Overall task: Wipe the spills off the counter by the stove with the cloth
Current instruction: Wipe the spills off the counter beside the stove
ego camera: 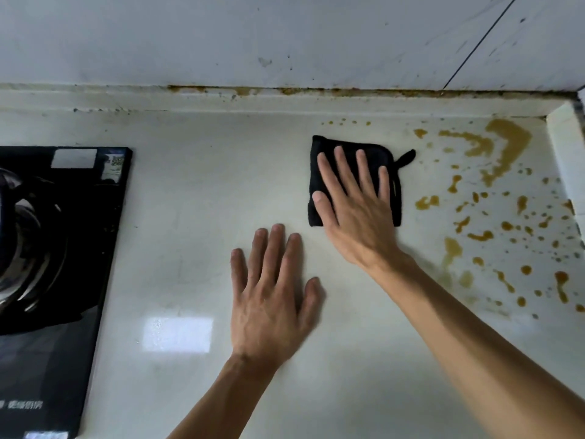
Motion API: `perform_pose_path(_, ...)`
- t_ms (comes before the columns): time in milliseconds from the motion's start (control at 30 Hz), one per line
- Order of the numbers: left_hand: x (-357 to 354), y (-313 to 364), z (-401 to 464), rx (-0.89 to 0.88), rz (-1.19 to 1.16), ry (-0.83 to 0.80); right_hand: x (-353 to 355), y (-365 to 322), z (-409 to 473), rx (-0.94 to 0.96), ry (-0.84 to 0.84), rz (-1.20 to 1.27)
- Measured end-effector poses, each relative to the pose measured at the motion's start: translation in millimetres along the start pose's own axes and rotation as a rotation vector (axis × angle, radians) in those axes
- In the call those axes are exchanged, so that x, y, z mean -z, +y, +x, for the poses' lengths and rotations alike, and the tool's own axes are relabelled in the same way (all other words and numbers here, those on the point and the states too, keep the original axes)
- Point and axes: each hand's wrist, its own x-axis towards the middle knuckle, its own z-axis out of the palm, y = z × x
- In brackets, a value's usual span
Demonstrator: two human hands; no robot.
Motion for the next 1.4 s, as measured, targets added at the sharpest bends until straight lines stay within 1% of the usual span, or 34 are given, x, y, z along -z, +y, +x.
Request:
perform_pose_path(167,3,1,0,0.005,0.006,-0.045,-1,-11,25,0.069,-0.056,0.003)
perform_pose_path(267,5,1,0,0.012,-0.008,-0.032,3,-4,53,0.078,-0.083,0.052)
perform_pose_path(367,5,0,0,0.008,-0.023,-0.018,12,31,61,-0.033,-0.066,0.057)
perform_pose_path(433,3,0,0,0.007,-0.019,-0.023,17,54,47,-0.144,-0.069,0.078)
perform_pose_path(500,3,1,0,0.011,-0.018,-0.026,19,57,23,-0.213,-0.082,0.084)
perform_pose_path(533,3,1,0,0.013,-0.016,-0.026,20,51,9,-0.208,-0.082,0.084)
perform_pose_path(600,3,2,0,0.01,-0.013,-0.023,18,31,-11,-0.116,-0.086,0.068)
perform_pose_path(700,1,1,-1,0.011,-0.003,-0.021,14,12,2,0.012,-0.108,0.07)
perform_pose_path(800,1,-2,0,0.009,-0.006,-0.024,14,20,45,-0.001,-0.118,0.082)
perform_pose_path(900,3,-1,-1,0.006,-0.019,-0.012,21,57,59,-0.115,-0.096,0.089)
perform_pose_path(1000,3,1,0,0.017,-0.027,-0.014,23,86,30,-0.255,-0.056,0.086)
perform_pose_path(1067,4,1,1,0.019,-0.023,-0.012,21,77,-1,-0.291,-0.036,0.063)
perform_pose_path(1100,5,2,1,0.017,-0.026,-0.011,19,68,-19,-0.268,-0.033,0.048)
perform_pose_path(1167,6,4,2,0.015,-0.03,-0.006,16,57,-55,-0.146,-0.062,0.028)
perform_pose_path(1233,6,4,2,0.022,-0.024,-0.007,15,64,-89,-0.04,-0.088,0.015)
perform_pose_path(1267,6,3,1,0.022,-0.026,-0.006,16,74,-102,-0.023,-0.094,0.007)
perform_pose_path(1333,3,1,1,0.017,-0.029,-0.003,18,96,-109,-0.053,-0.089,-0.01)
perform_pose_path(1400,1,0,1,0.008,-0.029,0.011,21,106,-92,-0.141,-0.05,-0.012)
